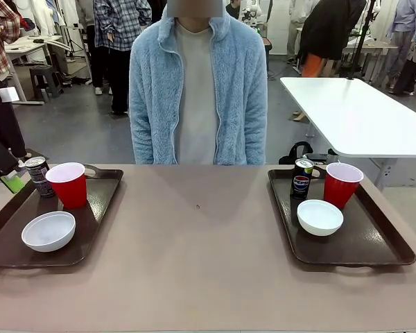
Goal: Prepare tableware on both trays.
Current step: Pick up a Picnic Bowl from the table and place it on a Handle tray.
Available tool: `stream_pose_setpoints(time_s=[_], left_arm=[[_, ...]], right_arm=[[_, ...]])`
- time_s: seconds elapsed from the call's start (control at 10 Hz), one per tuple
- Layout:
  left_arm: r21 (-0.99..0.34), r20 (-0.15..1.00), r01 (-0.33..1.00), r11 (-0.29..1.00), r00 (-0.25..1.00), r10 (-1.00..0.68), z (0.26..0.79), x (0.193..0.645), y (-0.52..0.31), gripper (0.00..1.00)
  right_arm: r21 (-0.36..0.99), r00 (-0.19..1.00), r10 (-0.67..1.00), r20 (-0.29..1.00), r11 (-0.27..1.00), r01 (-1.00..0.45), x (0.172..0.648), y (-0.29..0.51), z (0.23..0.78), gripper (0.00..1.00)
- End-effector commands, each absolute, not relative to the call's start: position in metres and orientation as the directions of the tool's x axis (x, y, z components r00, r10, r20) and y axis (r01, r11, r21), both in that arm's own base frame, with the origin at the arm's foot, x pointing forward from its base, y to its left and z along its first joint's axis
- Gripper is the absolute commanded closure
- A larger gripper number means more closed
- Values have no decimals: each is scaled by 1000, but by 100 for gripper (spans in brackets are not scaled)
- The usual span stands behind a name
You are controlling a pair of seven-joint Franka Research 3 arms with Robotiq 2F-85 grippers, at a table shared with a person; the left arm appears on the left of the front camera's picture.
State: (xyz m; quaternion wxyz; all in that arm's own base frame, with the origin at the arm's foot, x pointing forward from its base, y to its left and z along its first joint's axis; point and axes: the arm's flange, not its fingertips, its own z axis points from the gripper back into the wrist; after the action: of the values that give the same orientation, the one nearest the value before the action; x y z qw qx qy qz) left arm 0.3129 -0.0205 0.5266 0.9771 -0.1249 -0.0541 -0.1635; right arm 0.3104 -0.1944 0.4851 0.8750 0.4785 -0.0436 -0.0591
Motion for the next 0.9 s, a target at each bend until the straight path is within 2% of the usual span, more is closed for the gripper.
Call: stream_pose_setpoints(time_s=[0.0, 0.2, 0.3, 0.4, 0.6, 0.8], left_arm=[[-226, 146, 333, 915, 941, -307, 527, 315, -21, 0], [-226, 147, 333, 915, 941, -306, 527, 313, -21, 0], [-485, 126, 242, 840, 970, -207, 543, 323, 14, 0], [-639, 144, 220, 737, 976, -166, 559, 330, 43, 0], [-816, 94, 122, 565, 992, -78, 557, 332, 91, 0], [-886, 88, 106, 452, 994, -61, 536, 345, 134, 0]], right_arm=[[843, 989, -147, 21, 535, 62, 310, -195, 486, 0], [843, 989, -147, 21, 535, 62, 310, -195, 486, 0], [843, 989, -147, 21, 535, 62, 310, -195, 486, 0], [843, 989, -147, 21, 535, 62, 310, -195, 486, 0], [843, 989, -147, 21, 535, 62, 310, -195, 486, 0], [843, 989, -147, 21, 535, 62, 310, -195, 486, 0]])
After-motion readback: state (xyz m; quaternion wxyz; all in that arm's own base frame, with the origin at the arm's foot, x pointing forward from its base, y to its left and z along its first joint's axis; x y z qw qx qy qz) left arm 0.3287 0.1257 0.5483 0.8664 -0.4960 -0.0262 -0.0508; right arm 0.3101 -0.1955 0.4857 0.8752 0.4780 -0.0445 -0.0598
